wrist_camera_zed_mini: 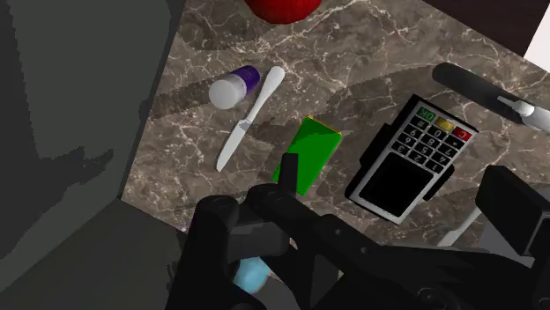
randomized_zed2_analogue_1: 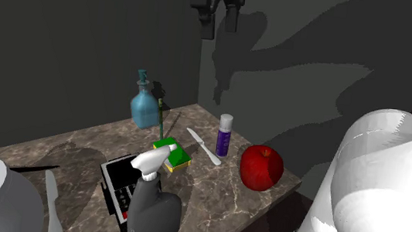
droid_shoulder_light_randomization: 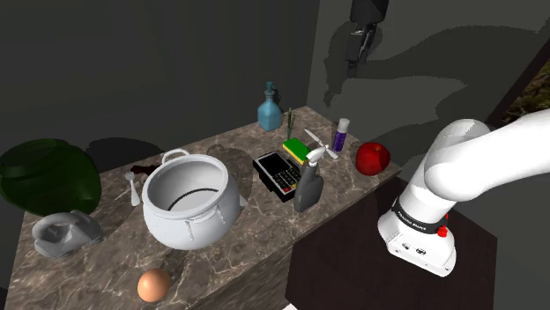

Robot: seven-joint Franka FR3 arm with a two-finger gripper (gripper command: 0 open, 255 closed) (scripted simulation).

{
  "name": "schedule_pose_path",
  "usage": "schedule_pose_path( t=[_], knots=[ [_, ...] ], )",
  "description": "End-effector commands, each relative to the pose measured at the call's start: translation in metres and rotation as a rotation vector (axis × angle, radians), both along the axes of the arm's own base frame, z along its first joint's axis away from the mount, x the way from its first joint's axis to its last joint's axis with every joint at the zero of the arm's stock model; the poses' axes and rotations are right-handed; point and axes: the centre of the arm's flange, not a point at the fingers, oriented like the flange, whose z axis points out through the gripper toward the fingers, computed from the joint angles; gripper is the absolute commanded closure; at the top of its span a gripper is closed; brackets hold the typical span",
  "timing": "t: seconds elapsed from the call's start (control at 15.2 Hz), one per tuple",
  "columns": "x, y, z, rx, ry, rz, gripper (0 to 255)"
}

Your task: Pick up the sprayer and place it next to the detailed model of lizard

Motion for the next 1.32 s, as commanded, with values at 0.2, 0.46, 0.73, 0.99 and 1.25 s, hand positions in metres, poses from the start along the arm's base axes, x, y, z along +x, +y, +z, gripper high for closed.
schedule_pose_path(
  t=[0.2,0.46,0.73,0.99,1.25],
  knots=[
    [0.010,0.031,-0.023,0.000,0.002,0.140,0],
    [0.016,0.073,-0.054,0.001,0.004,0.328,0],
    [0.014,0.116,-0.085,0.001,0.006,0.515,0],
    [0.005,0.158,-0.115,0.001,0.009,0.702,0],
    [-0.013,0.197,-0.146,0.001,0.011,0.890,0]
  ],
)
